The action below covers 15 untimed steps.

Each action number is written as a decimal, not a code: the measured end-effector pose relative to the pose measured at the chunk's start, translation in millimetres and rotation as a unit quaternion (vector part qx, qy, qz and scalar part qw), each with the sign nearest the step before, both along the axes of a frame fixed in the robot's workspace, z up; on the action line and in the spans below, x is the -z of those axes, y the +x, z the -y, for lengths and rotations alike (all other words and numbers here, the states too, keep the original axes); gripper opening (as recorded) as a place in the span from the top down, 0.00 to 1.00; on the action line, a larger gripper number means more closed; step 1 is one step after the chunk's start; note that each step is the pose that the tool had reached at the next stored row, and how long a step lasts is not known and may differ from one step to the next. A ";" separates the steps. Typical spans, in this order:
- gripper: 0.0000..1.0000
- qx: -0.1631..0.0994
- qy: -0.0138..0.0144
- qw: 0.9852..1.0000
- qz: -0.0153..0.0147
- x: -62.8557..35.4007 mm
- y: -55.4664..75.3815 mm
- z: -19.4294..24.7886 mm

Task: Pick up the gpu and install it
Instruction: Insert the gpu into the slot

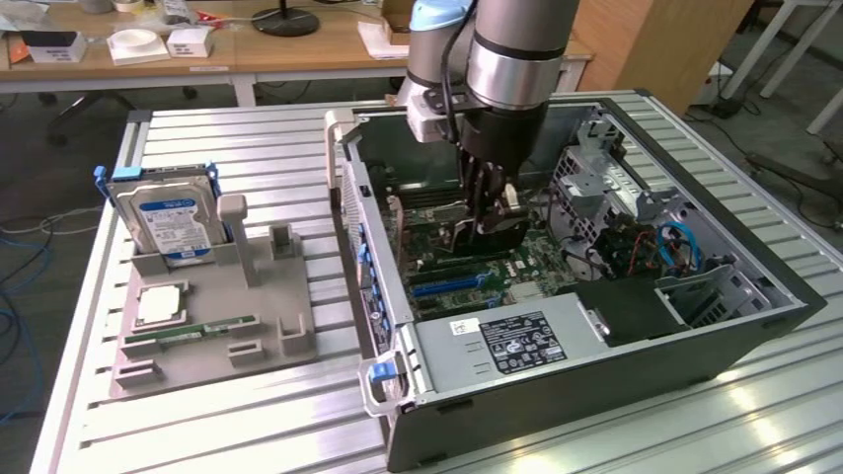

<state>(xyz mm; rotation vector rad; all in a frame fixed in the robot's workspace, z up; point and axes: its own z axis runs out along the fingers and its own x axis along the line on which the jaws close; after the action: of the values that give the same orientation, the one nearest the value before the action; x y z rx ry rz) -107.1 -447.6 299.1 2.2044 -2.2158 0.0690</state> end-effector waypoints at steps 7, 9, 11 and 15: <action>0.74 0.000 0.000 1.000 0.000 8.4 -1.0 0.3; 0.74 0.000 0.000 1.000 0.000 9.9 -1.4 0.4; 0.74 0.000 0.000 1.000 0.000 11.4 -2.1 0.4; 0.74 -0.001 0.000 1.000 0.000 14.2 -3.2 0.4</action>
<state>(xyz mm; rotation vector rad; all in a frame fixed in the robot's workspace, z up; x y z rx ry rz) -110.3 -448.1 284.8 2.2065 -2.2137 0.0690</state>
